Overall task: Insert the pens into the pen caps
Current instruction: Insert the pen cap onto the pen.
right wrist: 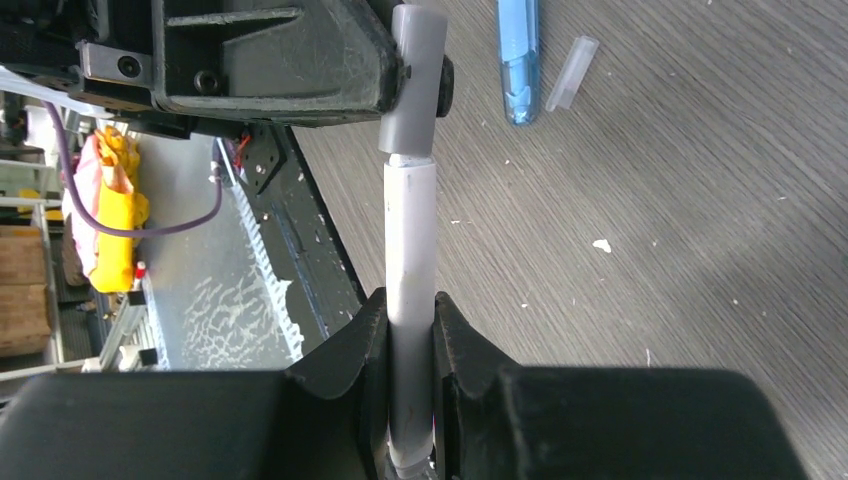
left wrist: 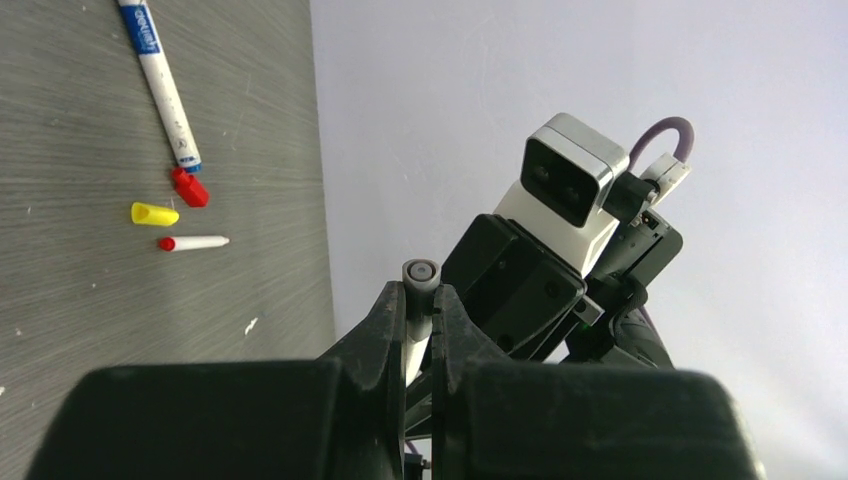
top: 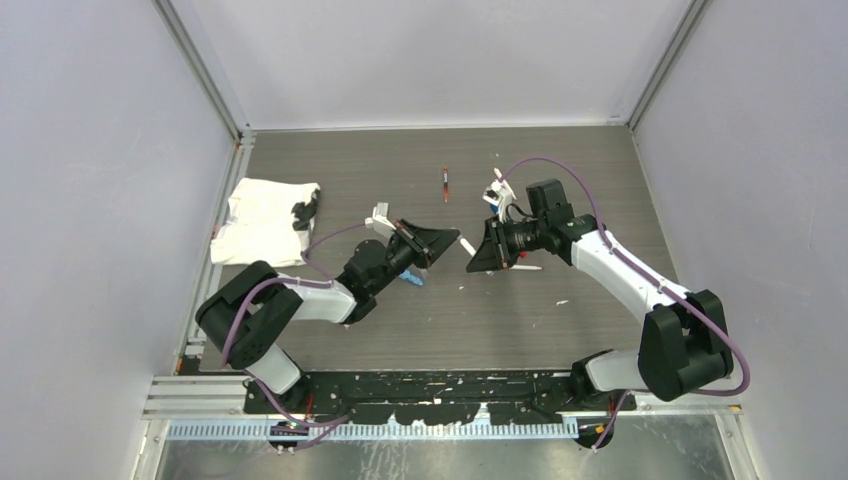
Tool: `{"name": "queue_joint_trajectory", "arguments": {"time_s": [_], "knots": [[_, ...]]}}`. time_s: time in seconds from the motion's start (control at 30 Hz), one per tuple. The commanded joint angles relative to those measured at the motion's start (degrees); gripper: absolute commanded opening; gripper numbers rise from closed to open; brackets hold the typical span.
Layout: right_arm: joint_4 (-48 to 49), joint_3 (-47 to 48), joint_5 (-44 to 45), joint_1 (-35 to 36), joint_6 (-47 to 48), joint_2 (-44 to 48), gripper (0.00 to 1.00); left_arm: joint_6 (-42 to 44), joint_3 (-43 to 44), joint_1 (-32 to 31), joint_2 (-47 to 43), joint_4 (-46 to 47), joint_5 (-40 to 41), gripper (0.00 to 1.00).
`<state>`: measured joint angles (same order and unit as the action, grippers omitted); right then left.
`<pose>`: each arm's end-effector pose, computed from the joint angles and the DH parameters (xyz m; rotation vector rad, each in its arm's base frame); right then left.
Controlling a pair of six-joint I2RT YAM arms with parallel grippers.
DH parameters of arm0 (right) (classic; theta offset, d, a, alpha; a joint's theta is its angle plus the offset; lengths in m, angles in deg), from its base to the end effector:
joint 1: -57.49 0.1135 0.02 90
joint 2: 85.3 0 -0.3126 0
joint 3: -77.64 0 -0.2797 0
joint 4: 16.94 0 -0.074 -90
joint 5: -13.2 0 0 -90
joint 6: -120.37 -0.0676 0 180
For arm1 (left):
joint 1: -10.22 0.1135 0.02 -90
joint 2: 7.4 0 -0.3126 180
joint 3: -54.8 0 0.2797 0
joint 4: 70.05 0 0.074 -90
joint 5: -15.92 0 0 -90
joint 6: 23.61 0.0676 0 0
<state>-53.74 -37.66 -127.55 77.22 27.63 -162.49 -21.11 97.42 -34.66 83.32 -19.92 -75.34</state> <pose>0.2647 0.1505 0.2693 -0.7499 2.2444 1.2527 0.2485 -0.2496 0.2229 -0.6557 1.7393 -1.7701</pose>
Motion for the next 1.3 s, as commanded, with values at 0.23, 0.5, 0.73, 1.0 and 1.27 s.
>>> {"name": "queue_joint_trajectory", "arguments": {"time_s": [0.23,0.5,0.73,1.0,1.27], "knots": [[11.82,-1.45,-1.53,-1.99,-4.45,2.76,0.01,8.65,2.58,-1.96,-1.78,2.32,-7.97,0.01],[23.93,-8.13,-3.04,-3.45,-1.59,7.01,0.01,21.42,6.8,-5.61,-7.7,-8.89,-11.28,0.01],[28.9,-10.29,-7.96,-4.7,2.11,10.36,0.01,28.01,8.81,-7.23,-13.27,-14.21,-14.18,0.04],[47.5,-15.1,-17.01,-5.25,-11.17,11.38,0.01,33.1,8.63,-7.63,-18.06,-17.66,-15.66,0.16],[49.72,-15.4,-18.38,-5.2,-13.41,11.63,0.01,37.57,9.39,-7.68,-23.5,-26.14,-13.74,0.41]]}}
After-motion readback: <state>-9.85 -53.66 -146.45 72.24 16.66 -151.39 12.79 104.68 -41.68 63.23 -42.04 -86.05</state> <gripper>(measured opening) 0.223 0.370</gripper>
